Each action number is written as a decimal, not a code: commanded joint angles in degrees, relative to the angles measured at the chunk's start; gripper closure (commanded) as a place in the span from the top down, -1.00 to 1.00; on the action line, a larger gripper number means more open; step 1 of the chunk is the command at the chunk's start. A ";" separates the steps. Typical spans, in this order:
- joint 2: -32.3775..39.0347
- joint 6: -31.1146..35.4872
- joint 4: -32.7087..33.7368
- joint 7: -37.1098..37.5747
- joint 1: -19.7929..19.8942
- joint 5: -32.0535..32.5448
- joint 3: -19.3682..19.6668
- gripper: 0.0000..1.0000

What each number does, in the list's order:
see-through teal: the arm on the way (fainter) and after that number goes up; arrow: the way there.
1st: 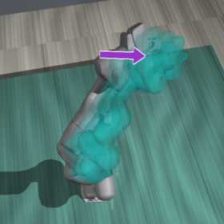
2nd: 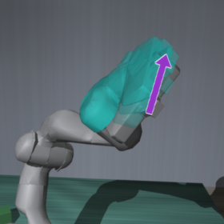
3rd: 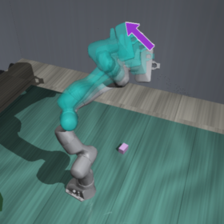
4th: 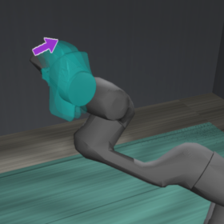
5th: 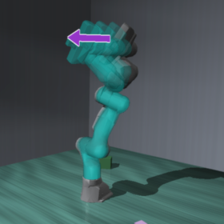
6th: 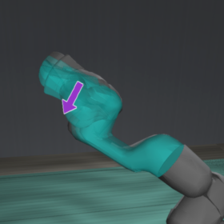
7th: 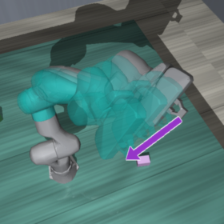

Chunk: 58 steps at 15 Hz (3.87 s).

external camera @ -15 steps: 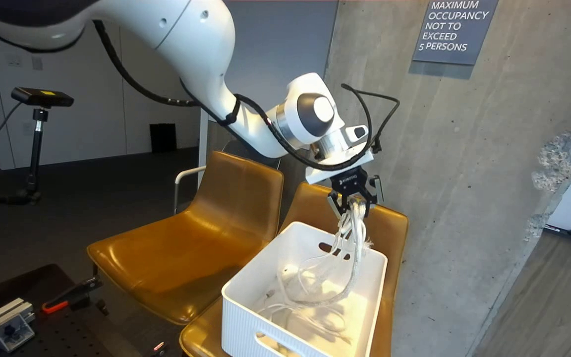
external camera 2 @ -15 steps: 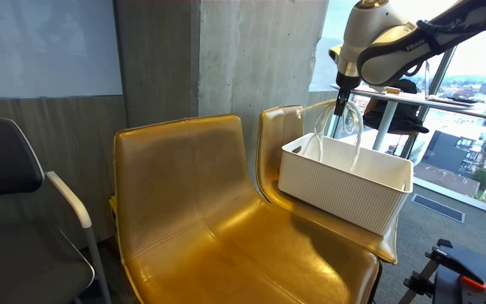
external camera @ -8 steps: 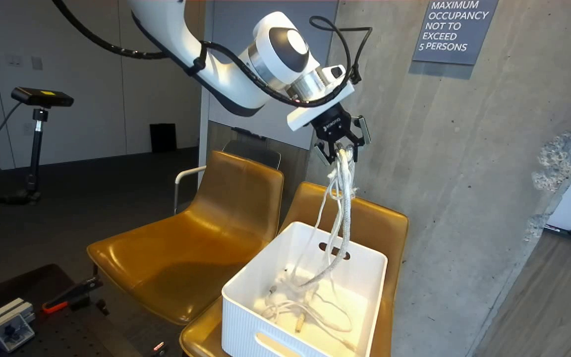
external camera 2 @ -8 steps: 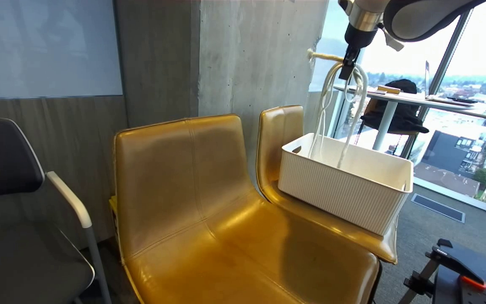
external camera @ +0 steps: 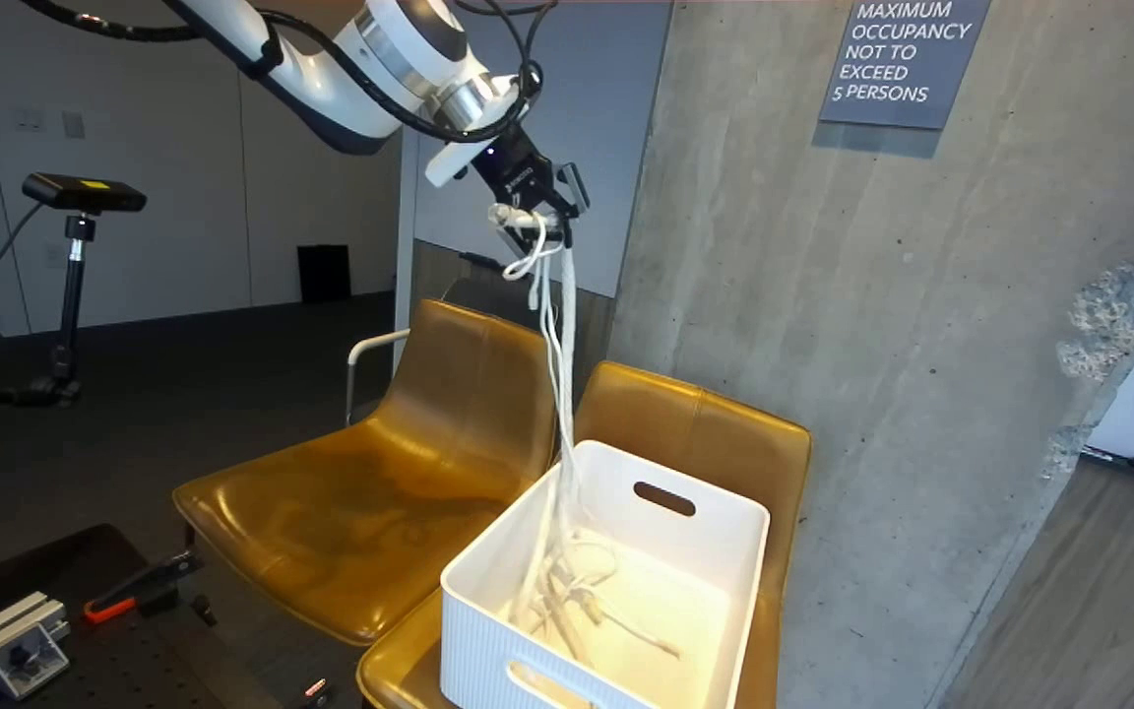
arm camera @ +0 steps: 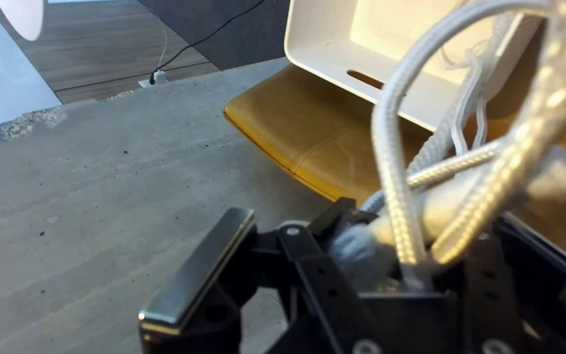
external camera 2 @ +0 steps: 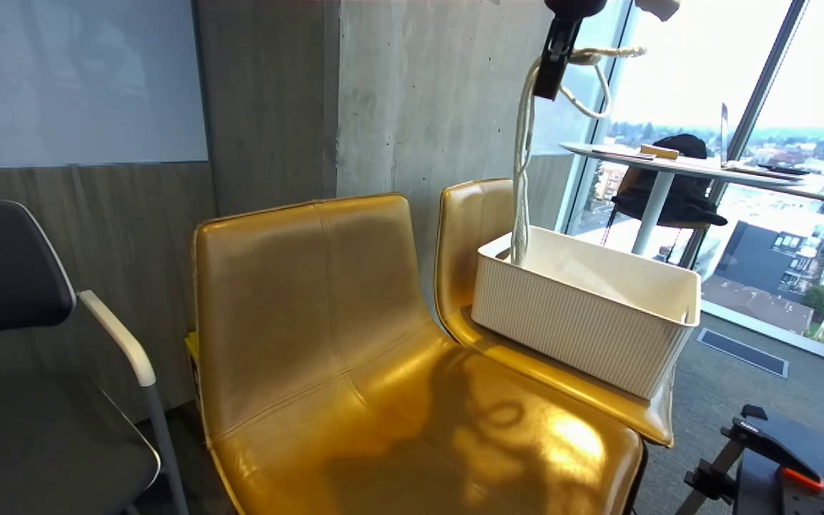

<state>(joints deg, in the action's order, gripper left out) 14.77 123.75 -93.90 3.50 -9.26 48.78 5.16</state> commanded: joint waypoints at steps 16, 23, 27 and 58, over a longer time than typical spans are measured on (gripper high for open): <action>17.64 -23.82 19.54 14.36 -19.78 2.12 -13.99 -1.00; 16.24 -17.90 6.19 20.35 -15.24 -2.68 -13.46 -1.00; 14.20 -14.13 -3.55 24.54 -12.10 -4.47 -11.91 -1.00; 12.89 -8.53 -2.43 20.91 -3.76 -6.78 -9.88 -1.00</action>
<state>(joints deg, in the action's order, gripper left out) 26.27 112.88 -96.54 24.05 -13.22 44.85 -4.76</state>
